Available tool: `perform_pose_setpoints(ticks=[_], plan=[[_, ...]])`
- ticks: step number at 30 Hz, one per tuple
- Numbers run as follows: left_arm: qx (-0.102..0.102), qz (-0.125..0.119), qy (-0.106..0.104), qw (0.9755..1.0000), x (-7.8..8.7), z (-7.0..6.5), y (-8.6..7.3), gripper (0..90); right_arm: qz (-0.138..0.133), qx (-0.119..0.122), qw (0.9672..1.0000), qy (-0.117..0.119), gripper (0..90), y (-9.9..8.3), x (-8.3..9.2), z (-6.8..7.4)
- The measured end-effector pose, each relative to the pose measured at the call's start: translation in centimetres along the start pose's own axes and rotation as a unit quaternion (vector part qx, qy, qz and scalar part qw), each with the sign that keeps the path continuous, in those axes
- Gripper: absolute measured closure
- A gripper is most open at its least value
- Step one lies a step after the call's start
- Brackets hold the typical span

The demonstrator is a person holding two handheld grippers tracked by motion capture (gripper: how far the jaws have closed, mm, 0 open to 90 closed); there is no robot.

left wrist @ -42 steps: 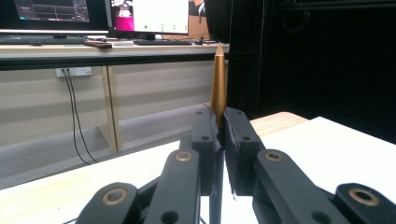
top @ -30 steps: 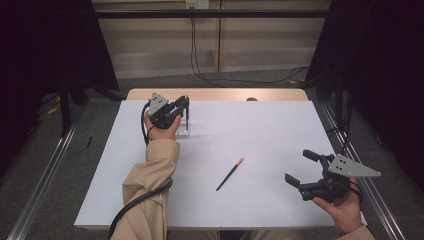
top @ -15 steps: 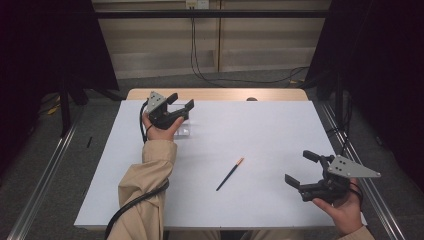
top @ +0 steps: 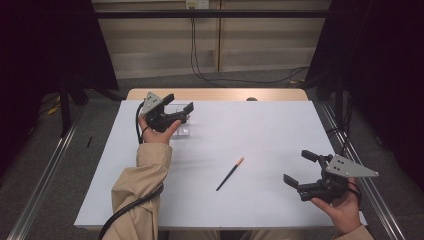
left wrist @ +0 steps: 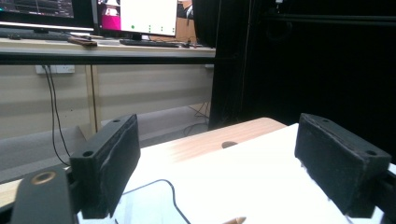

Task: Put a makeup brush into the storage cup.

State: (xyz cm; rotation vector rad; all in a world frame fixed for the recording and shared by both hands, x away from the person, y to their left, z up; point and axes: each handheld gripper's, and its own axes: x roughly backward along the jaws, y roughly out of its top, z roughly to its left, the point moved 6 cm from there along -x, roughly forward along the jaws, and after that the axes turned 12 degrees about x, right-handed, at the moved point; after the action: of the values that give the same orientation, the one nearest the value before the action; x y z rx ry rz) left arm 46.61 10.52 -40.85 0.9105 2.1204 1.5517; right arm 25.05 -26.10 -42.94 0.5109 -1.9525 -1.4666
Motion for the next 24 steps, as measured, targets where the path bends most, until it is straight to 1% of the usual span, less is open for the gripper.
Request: perform_pose_setpoints(ticks=[3, 4, 7, 10, 11, 14, 17, 18, 19, 20, 21, 24], plan=[[-0.001, 0.003, -0.004, 1.0, 0.3, 0.0, -0.1, 12.7, 0.0, 0.0, 1.0, 0.001, 0.2, 0.0, -0.1, 0.1], [0.0, 0.006, -0.004, 1.0, 0.5, 0.0, -0.2, 12.6, 0.0, 0.0, 1.0, 0.001, 0.2, 0.0, -0.1, 0.1], [0.008, 0.002, -0.006, 0.9999, 0.9, 0.0, -0.3, 12.6, 0.0, 0.0, 1.0, 0.0, 0.2, 0.0, -0.1, 0.1], [0.007, 0.003, -0.012, 0.9999, 1.3, 0.0, -0.5, 12.2, 0.0, 0.0, 1.0, -0.001, 0.2, 0.0, 0.0, 0.0], [0.006, 0.005, -0.012, 0.9999, 1.4, 0.0, -0.6, 12.0, 0.0, 0.0, 1.0, -0.002, 0.2, 0.0, 0.0, 0.0], [0.011, 0.003, -0.019, 0.9998, 1.9, -0.1, -0.7, 11.7, 0.0, 0.0, 1.0, -0.002, 0.2, 0.0, 0.0, 0.0], [0.007, 0.003, -0.025, 0.9997, 2.3, -0.2, -0.9, 11.6, 0.0, -0.001, 1.0, 0.0, 0.2, 0.0, 0.0, 0.0], [0.012, 0.006, -0.029, 0.9995, 2.5, -0.3, -1.1, 11.6, 0.0, -0.001, 1.0, 0.0, 0.2, 0.0, 0.0, 0.0], [0.006, 0.009, -0.03, 0.9995, 2.6, -0.3, -1.2, 11.6, 0.0, 0.0, 1.0, 0.0, 0.2, 0.0, 0.0, 0.0], [0.009, 0.007, -0.031, 0.9995, 2.7, -0.3, -1.2, 11.6, 0.001, -0.001, 1.0, -0.001, 0.2, -0.1, 0.0, 0.0], [0.009, 0.011, -0.034, 0.9993, 2.9, -0.4, -1.3, 11.6, 0.0, -0.002, 1.0, 0.0, 0.2, -0.1, 0.0, 0.0], [0.01, 0.011, -0.039, 0.9991, 3.3, -0.6, -1.5, 11.3, 0.0, -0.002, 1.0, 0.0, 0.2, -0.1, -0.1, 0.0]])
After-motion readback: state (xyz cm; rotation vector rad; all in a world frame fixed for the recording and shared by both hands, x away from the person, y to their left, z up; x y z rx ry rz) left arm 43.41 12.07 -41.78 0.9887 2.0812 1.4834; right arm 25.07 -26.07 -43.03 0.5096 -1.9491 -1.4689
